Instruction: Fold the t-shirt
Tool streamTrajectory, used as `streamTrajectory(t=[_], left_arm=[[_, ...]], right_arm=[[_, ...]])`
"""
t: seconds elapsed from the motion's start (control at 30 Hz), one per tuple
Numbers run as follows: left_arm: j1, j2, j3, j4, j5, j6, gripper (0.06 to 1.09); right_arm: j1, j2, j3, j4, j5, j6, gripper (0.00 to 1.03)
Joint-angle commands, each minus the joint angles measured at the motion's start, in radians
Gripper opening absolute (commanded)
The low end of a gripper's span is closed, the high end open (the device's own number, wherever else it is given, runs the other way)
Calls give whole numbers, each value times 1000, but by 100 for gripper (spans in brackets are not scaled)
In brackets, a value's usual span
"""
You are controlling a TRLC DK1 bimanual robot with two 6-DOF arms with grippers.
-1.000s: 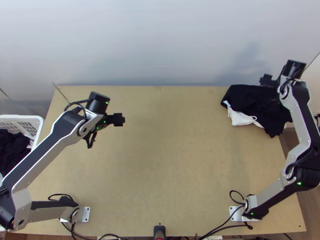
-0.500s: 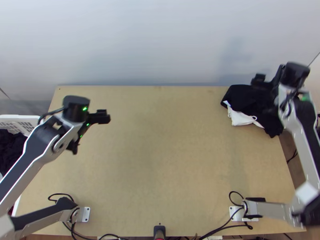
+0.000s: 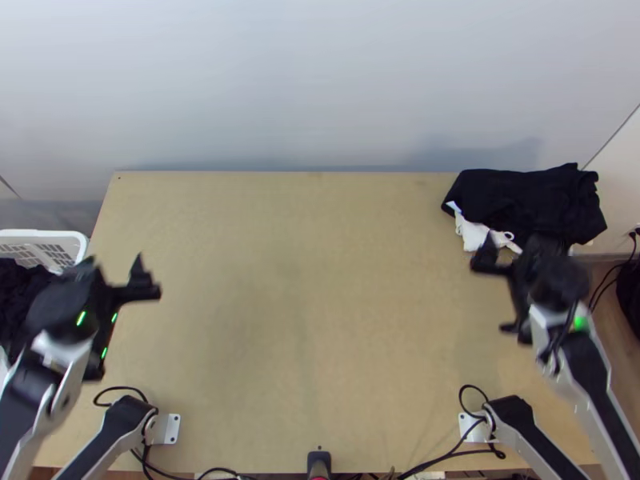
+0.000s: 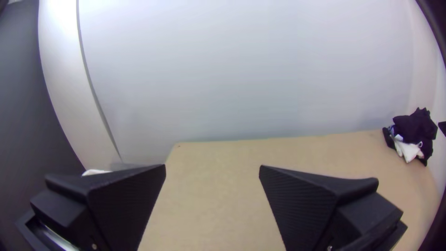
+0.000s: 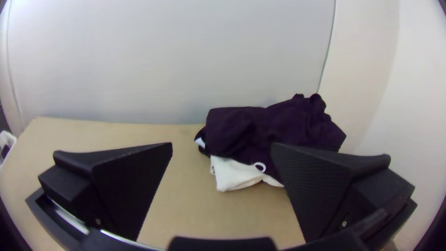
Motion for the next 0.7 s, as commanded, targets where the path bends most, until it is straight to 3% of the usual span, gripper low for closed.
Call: streamTrajectory(t=[0.0, 0.07, 0.2, 0.43, 0.53, 0.67], left_arm=[[52, -469, -286, 32, 38, 195, 104], [54, -578, -352, 6, 47, 206, 104], [134, -571, -390, 34, 25, 184, 104], [130, -572, -556, 112, 94, -15, 104], [124, -572, -608, 137, 131, -96, 104], [120, -564, -609, 147, 193, -119, 104]], right_arm=[[115, -295, -346, 92, 46, -109, 99], [117, -367, -421, 106, 51, -140, 99], [107, -510, -522, 66, 66, -155, 99], [114, -484, -567, 152, 68, -163, 99], [137, -560, -582, 175, 66, -149, 99], [150, -752, -669, 224, 69, -182, 99]])
